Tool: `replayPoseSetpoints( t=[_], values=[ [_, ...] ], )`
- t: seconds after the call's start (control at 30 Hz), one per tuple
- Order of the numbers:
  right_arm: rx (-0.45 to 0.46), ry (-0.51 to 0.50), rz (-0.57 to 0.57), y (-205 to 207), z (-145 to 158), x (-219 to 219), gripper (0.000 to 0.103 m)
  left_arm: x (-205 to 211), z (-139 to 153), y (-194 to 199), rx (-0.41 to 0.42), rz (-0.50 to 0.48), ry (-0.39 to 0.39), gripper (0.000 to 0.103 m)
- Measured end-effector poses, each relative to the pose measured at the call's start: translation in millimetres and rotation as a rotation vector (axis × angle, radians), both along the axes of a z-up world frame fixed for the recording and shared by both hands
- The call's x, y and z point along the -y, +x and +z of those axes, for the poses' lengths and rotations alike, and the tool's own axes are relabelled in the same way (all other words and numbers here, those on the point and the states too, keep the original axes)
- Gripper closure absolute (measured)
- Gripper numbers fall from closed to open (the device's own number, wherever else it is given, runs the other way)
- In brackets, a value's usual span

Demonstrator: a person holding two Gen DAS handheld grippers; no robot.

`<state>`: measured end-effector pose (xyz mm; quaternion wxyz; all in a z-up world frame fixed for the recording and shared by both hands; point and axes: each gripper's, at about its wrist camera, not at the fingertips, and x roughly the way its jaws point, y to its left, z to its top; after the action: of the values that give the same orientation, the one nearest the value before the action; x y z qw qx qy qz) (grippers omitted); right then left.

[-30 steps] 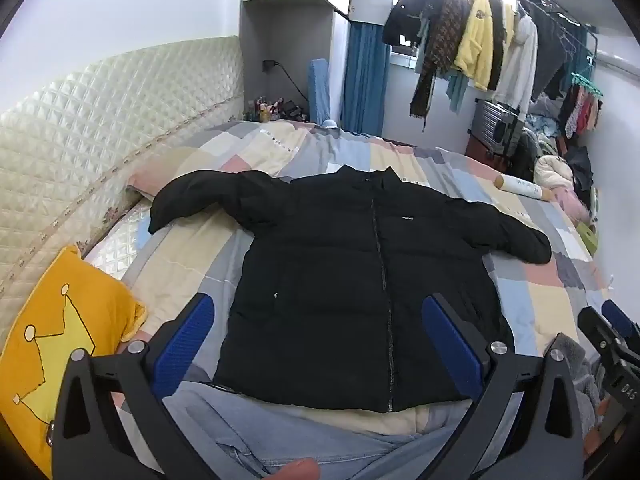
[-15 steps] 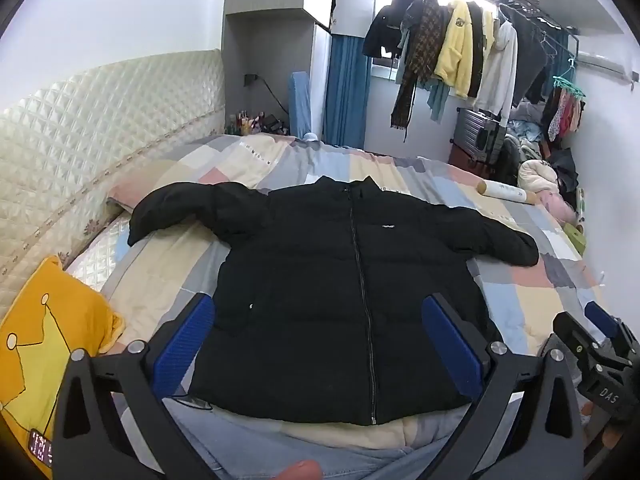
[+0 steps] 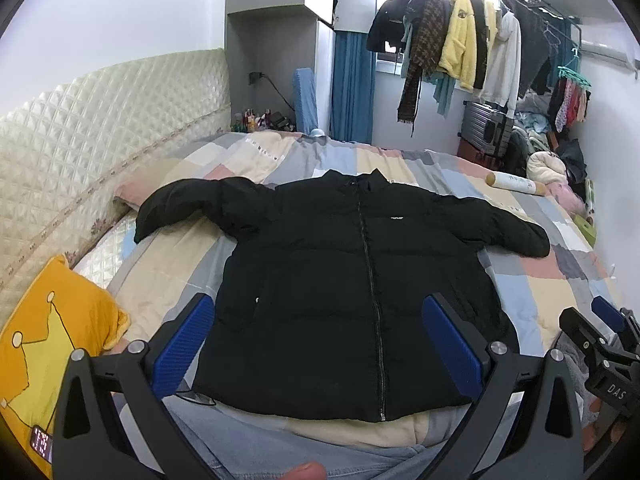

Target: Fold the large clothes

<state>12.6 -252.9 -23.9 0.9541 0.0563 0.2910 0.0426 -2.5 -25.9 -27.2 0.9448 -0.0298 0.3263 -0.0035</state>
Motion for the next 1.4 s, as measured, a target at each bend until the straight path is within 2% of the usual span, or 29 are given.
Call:
replayPoseSetpoints(
  t=[0.53, 1.4],
  values=[
    [0.002, -0.009, -0.01, 0, 0, 1, 0.0, -11, -5, -1, -0.012, 0.019, -0.015, 0.0],
    [-0.012, 0.006, -0.008, -5, -8, 7, 0.0, 0, -10, -6, -0.018, 0.011, -0.018, 0.0]
  ],
)
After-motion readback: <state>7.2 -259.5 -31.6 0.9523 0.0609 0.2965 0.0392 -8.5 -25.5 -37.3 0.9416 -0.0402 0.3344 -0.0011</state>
